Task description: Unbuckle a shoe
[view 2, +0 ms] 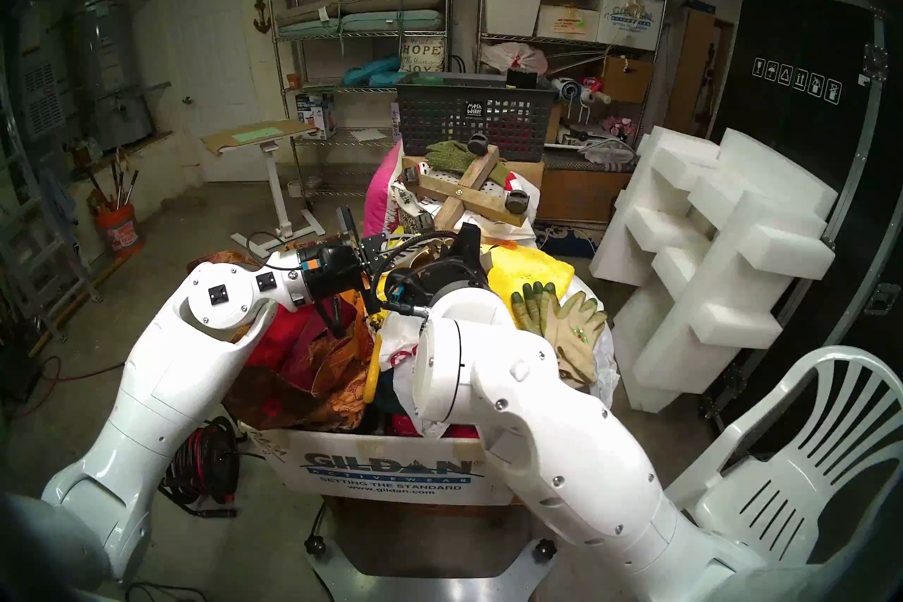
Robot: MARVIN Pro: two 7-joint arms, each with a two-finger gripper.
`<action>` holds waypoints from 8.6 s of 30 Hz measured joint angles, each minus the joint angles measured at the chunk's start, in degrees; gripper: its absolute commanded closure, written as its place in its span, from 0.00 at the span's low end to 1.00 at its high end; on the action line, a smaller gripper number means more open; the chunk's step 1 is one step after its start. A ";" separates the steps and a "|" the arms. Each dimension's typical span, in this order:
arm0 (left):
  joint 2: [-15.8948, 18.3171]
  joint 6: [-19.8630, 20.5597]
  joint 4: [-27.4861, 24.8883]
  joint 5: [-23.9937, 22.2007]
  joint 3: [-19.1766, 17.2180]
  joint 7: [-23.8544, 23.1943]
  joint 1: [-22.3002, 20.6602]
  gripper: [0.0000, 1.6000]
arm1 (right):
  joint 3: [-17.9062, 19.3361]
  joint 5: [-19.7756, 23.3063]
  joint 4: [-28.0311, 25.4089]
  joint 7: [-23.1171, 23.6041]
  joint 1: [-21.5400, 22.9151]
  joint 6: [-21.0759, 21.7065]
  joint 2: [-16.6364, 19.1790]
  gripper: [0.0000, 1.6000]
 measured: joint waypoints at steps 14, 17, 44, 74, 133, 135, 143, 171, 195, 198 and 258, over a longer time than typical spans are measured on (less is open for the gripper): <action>-0.33 0.01 0.02 0.21 -0.08 0.33 0.15 1.00 | 0.17 2.29 -0.62 -0.66 -0.13 -0.08 -0.39 0.51; -0.39 0.01 0.02 0.29 -0.02 0.33 0.16 1.00 | 0.17 2.52 -0.64 -0.83 -0.14 -0.08 -0.47 0.51; -0.81 -0.68 0.78 0.65 0.03 0.28 0.33 1.00 | 4.30 9.09 -0.08 1.97 -0.02 4.50 -5.10 0.49; -1.40 -0.95 1.51 0.90 0.13 0.18 -0.55 1.00 | 10.02 15.87 -2.88 1.09 -2.57 5.36 -7.69 0.53; -1.75 -1.03 1.58 1.18 0.16 -0.04 -0.85 1.00 | 10.08 17.72 1.01 -2.50 -3.04 3.63 -9.23 0.54; -1.75 -1.04 1.63 1.18 0.16 -0.06 -0.85 1.00 | 10.22 17.82 0.98 -2.53 -3.03 3.59 -9.24 0.54; -1.78 -1.12 1.93 1.26 0.19 -0.07 -0.87 1.00 | 10.62 18.17 0.18 -2.36 -3.11 3.54 -9.12 0.54; -2.16 -1.11 2.68 1.62 0.72 -0.41 -1.96 1.00 | 11.77 19.07 0.74 -2.56 -2.85 2.80 -8.84 0.56; -2.31 -1.66 3.22 1.66 0.84 -0.40 -1.97 1.00 | 10.52 17.49 2.41 -3.46 -1.95 2.72 -9.65 1.00; -2.31 -1.59 3.12 1.67 0.80 -0.33 -1.91 1.00 | 10.40 17.26 2.30 -3.47 -2.05 2.69 -9.57 1.00; -2.17 -3.39 6.05 8.37 0.93 -0.19 -4.69 0.52 | 12.23 17.57 -3.70 -3.16 -5.95 2.45 -7.06 1.00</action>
